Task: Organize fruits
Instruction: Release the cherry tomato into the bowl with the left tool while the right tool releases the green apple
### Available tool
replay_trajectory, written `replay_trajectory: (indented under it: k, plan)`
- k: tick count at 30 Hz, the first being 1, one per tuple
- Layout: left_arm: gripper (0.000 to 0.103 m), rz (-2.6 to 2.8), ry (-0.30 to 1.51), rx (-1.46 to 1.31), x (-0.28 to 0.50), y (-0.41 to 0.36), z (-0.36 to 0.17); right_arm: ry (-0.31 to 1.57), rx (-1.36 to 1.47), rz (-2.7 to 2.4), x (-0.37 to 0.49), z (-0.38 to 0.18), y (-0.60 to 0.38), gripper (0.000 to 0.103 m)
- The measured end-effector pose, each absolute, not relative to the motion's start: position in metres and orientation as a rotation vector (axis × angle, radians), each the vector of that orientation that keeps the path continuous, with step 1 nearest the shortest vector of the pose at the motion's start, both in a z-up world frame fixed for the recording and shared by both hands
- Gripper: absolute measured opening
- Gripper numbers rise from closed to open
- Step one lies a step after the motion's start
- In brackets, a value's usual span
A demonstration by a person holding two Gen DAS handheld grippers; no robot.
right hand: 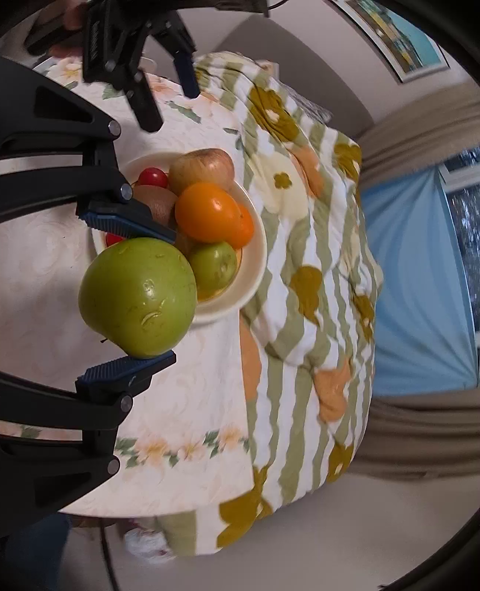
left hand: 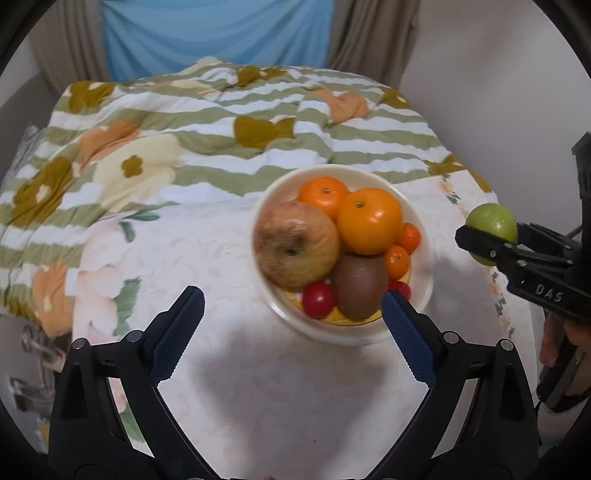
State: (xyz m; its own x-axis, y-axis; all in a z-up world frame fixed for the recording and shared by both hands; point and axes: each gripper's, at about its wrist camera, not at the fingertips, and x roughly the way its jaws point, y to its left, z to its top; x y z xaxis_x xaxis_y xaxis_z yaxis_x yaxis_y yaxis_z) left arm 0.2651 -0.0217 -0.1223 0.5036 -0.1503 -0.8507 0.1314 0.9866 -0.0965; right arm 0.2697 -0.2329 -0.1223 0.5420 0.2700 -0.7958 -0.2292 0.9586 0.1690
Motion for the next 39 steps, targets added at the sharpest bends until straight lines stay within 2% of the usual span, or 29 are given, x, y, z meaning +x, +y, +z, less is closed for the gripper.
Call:
replay_trajectory:
  k: [10, 25, 27, 29, 30, 31, 39]
  plan:
    - [0.103, -0.066, 1.039, -0.073, 0.244, 0.001, -0.127, 0.933, -0.005, 0.386, 0.287, -0.157, -0.215, 0.053]
    - [0.103, 0.013, 1.05, -0.171, 0.207, 0.014, -0.145, 0.898, -0.083, 0.414, 0.282, -0.172, -0.204, 0.053]
    - [0.103, 0.024, 1.049, -0.176, 0.202, 0.014, -0.145, 0.868, -0.1, 0.414, 0.279, -0.17, -0.204, 0.062]
    - [0.103, 0.035, 1.051, -0.183, 0.197, 0.014, -0.146, 0.835, -0.119, 0.424, 0.276, -0.166, -0.202, 0.086]
    - [0.103, 0.039, 1.052, -0.187, 0.195, 0.014, -0.147, 0.822, -0.129, 0.424, 0.274, -0.164, -0.202, 0.09]
    - [0.103, 0.044, 1.053, -0.192, 0.192, 0.014, -0.147, 0.813, -0.138, 0.422, 0.273, -0.163, -0.201, 0.093]
    - [0.103, 0.069, 1.013, -0.201, 0.173, 0.01, -0.132, 0.784, -0.155, 0.438, 0.259, -0.144, -0.208, 0.093]
